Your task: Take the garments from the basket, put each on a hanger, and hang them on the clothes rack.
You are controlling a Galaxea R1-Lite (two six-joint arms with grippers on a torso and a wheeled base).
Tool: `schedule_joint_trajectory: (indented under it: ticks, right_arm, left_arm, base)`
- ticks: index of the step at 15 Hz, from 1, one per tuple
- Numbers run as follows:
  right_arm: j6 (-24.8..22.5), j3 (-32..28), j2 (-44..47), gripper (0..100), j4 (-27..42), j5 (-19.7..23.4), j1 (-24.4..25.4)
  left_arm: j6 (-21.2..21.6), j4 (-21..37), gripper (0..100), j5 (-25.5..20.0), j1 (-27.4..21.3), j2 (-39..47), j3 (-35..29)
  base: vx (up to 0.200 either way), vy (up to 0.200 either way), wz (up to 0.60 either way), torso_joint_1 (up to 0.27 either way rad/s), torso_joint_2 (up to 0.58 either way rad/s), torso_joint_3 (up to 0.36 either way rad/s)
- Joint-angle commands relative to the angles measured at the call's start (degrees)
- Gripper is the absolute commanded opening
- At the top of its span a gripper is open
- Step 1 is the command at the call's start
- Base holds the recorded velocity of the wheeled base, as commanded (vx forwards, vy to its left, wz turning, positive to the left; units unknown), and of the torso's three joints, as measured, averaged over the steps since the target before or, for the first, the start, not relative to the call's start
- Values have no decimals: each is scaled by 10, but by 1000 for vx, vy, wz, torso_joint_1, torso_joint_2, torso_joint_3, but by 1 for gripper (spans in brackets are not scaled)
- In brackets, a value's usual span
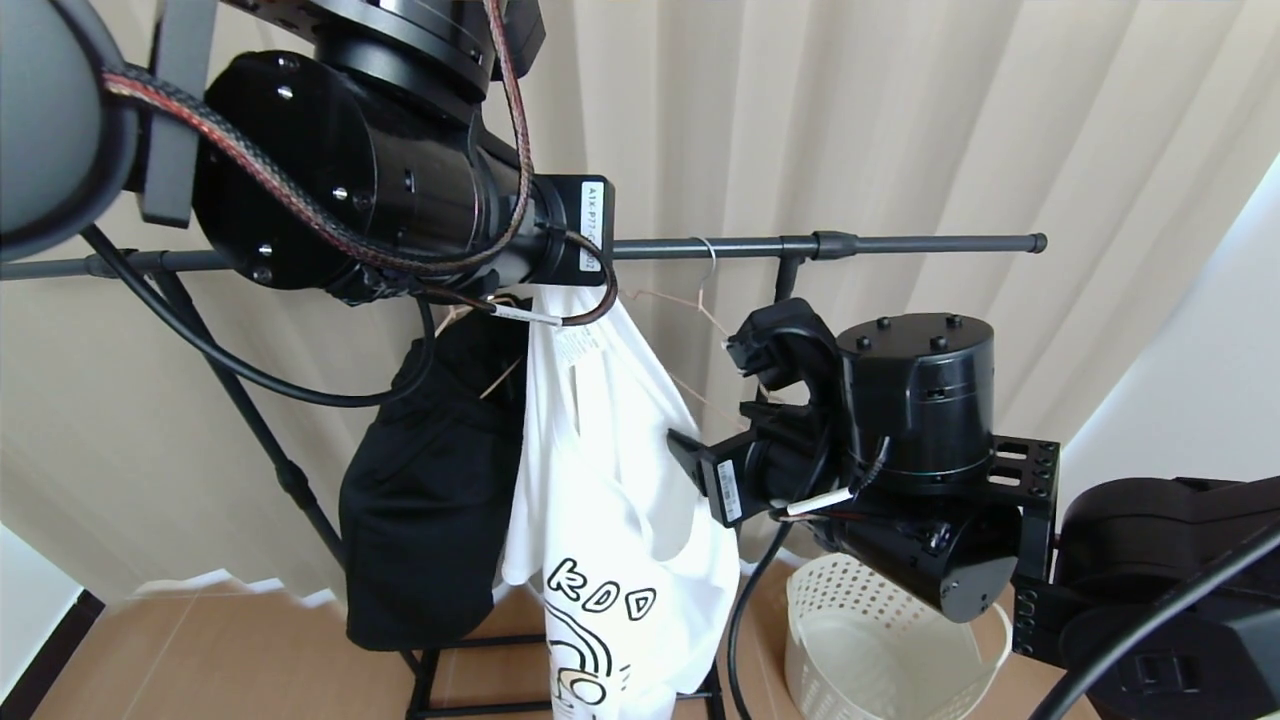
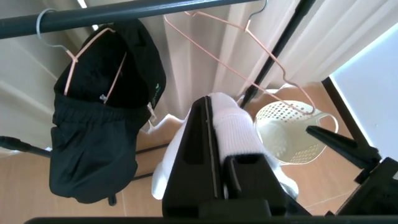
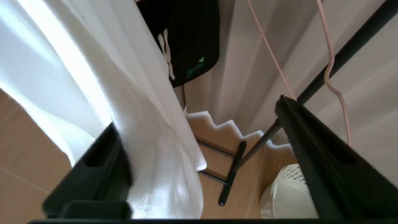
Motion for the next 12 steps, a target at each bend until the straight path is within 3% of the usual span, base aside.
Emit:
schedule_joint_trajectory:
  ticks: [1,5,12]
  right_arm:
    - [0,-1,2,0,0,0,0]
    - [-2,-6,0,0,0,-1,-14]
    - [-6,-15,-29,0,2,4,-43]
  left_arm:
    - [-2,0,0,0,-1,-2,1]
    - [-1,6,0,-3,1,-4,7]
    - [0,0,0,-13,5,-36,187]
  base:
    - [0,0,0,0,0,0]
    - [0,0,0,0,0,0]
    - [0,0,0,0,0,0]
